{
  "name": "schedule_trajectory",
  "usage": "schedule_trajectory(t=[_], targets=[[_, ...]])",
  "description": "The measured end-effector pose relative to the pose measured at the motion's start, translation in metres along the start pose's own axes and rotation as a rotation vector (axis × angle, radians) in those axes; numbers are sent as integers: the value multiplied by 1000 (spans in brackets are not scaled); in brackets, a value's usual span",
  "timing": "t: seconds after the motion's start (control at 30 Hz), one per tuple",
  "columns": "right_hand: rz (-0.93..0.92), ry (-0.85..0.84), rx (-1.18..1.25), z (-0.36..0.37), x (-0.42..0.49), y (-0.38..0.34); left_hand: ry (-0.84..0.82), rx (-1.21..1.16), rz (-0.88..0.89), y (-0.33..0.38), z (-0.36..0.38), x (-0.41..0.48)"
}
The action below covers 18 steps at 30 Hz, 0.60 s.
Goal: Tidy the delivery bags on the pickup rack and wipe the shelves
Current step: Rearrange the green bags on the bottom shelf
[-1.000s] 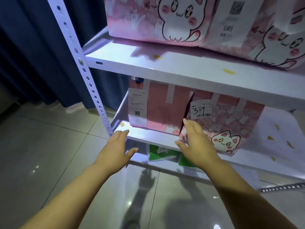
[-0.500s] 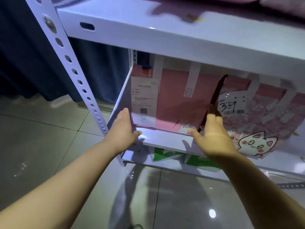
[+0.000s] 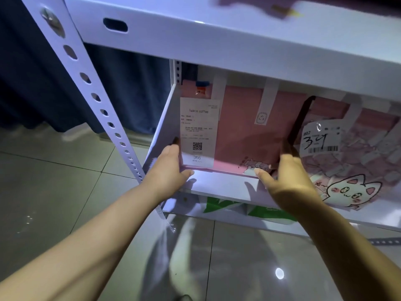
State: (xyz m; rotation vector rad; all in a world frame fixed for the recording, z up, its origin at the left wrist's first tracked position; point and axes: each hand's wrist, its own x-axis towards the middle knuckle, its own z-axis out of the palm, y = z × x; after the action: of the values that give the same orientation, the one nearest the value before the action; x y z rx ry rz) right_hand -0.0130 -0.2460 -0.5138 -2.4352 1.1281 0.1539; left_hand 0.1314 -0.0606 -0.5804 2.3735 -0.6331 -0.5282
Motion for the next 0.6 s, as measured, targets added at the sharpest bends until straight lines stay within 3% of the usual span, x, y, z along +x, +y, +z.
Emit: schedule_trajectory(t=[0.37, 0.47, 0.6], targets=[[-133, 114, 219, -9, -19, 22, 227, -116, 29, 30, -4, -35], [-168, 170, 287, -11, -25, 44, 215, -89, 51, 45, 8, -47], [-278, 284, 197, -17, -29, 78, 158, -39, 126, 74, 30, -56]])
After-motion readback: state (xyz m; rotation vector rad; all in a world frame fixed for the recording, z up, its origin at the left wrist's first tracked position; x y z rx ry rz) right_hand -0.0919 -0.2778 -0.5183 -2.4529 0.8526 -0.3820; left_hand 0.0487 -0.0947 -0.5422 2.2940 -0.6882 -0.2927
